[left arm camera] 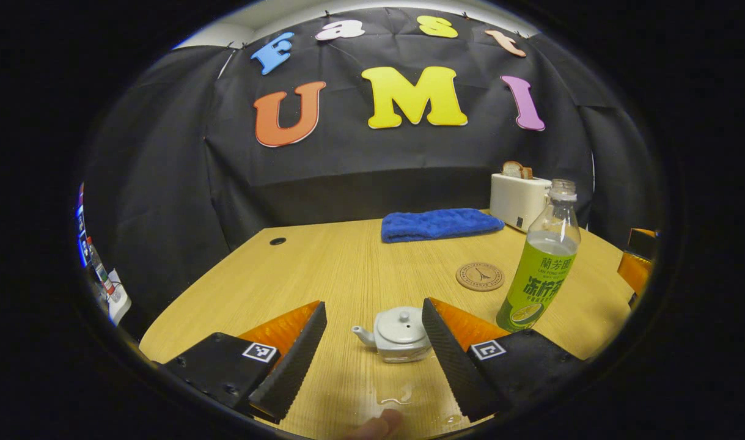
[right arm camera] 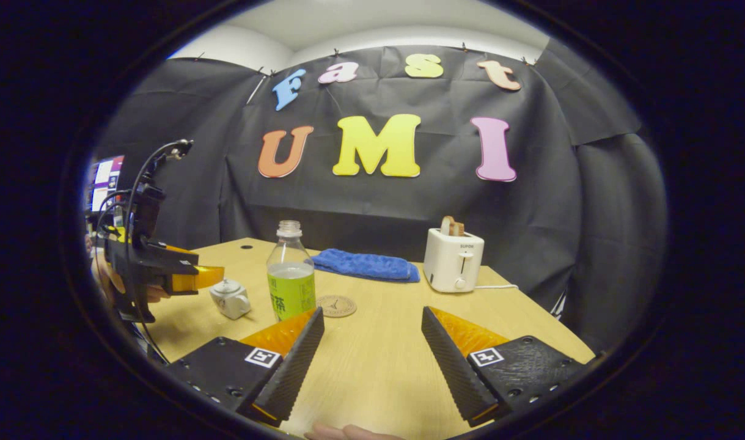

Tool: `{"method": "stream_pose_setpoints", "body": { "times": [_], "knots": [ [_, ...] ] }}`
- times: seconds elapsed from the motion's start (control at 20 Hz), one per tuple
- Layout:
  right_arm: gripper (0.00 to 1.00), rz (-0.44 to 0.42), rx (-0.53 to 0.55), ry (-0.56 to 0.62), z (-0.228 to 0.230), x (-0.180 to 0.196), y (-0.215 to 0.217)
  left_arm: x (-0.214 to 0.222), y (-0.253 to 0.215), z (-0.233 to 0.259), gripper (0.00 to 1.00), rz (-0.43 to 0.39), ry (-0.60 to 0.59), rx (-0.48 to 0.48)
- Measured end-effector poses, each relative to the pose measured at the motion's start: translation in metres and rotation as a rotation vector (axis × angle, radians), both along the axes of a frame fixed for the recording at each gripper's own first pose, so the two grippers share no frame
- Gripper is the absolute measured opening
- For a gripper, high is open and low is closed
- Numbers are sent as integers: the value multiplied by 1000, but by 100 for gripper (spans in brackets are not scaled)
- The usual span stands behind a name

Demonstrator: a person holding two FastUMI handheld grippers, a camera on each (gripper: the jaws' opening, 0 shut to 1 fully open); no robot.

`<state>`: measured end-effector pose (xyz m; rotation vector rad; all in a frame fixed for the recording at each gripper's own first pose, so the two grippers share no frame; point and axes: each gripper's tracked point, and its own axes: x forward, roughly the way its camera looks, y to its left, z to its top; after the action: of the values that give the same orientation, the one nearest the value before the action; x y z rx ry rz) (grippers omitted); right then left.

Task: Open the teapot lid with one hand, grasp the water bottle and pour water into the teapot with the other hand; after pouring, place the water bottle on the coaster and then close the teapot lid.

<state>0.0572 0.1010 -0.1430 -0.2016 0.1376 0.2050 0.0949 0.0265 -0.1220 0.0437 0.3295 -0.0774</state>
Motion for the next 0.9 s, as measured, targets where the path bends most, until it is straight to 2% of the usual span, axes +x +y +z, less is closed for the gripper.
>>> {"method": "stream_pose_setpoints", "body": {
  "times": [0.2, 0.35, 0.4, 0.45, 0.5, 0.55, 0.6, 0.8, 0.9],
  "knots": [
    [96, 41, -17, 17, -11, -1, 10, 13, -14, -7, 90, -26, 41, -53],
    [96, 59, -7, 34, -16, -1, 17, 20, -19, -10, 71, -33, 36, -31],
    [96, 57, -9, 37, -17, 0, 18, 23, -20, -9, 67, -33, 24, -26],
    [96, 60, -5, 44, -18, 0, 21, 23, -22, -10, 54, -32, 20, -19],
    [97, 67, 0, 50, -19, -1, 25, 24, -24, -11, 46, -33, 19, -6],
    [96, 77, 3, 53, -19, -2, 29, 25, -24, -11, 33, -38, 13, 13],
    [96, 79, -4, 51, -19, -1, 32, 25, -26, -10, 30, -43, 11, 27],
    [95, 85, -15, 53, -23, 1, 40, 27, -25, -8, 8, -50, 9, 5],
    [96, 82, -8, 64, -27, 5, 45, 27, -26, -8, 6, -62, 15, -8]
  ]
}}
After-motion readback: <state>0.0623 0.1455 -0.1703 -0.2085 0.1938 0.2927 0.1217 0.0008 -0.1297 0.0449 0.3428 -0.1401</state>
